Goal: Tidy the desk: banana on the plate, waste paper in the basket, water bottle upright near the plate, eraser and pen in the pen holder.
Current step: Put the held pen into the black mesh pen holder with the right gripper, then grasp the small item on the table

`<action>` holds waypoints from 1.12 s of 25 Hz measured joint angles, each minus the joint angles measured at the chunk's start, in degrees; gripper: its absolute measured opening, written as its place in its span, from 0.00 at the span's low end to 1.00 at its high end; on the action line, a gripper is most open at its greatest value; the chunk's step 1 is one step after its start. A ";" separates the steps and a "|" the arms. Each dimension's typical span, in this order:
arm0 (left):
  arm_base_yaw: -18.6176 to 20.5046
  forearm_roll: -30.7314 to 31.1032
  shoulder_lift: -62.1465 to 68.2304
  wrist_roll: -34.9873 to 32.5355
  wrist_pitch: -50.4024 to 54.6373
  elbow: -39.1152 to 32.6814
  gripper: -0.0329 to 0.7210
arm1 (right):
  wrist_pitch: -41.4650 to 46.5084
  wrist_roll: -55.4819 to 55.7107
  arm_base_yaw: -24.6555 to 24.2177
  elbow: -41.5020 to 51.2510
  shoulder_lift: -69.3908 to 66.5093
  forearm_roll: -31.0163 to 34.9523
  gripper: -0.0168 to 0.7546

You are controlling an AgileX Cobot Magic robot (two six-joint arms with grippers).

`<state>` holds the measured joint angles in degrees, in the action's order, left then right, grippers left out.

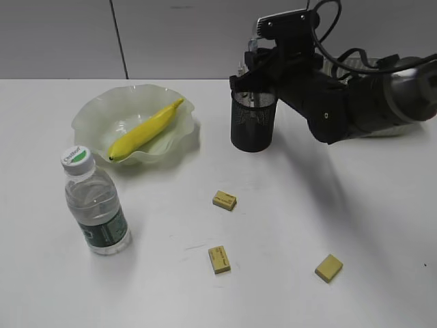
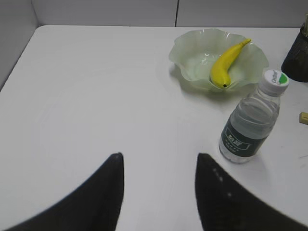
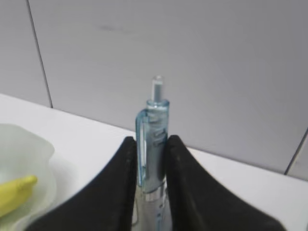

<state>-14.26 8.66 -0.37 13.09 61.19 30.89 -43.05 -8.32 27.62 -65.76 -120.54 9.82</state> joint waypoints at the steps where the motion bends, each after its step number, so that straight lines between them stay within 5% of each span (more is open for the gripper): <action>1: 0.00 0.00 0.00 0.00 0.00 0.00 0.52 | 0.67 -0.06 0.00 0.05 0.00 0.38 0.32; 5: 0.00 0.00 0.00 0.00 -0.05 0.00 0.52 | 8.16 -1.08 0.00 1.10 4.13 1.93 0.68; 7: 0.00 0.00 0.00 0.00 -0.12 0.00 0.52 | 16.49 -3.26 0.00 1.40 9.77 2.75 0.75; 15: 0.00 -0.08 0.00 0.00 -0.14 0.00 0.52 | 52.38 -4.96 0.00 17.68 44.56 1.62 0.52; 23: 0.00 -0.16 0.67 0.00 -0.28 0.00 0.43 | 95.97 14.65 0.00 30.16 82.78 -11.91 0.50; 28: 0.00 -0.21 2.41 0.00 -0.32 0.00 0.37 | 106.45 16.50 0.00 32.70 102.83 -13.80 0.50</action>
<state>-14.26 8.45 2.04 13.09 60.87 30.89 63.40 8.18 27.62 -33.06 -17.72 -3.98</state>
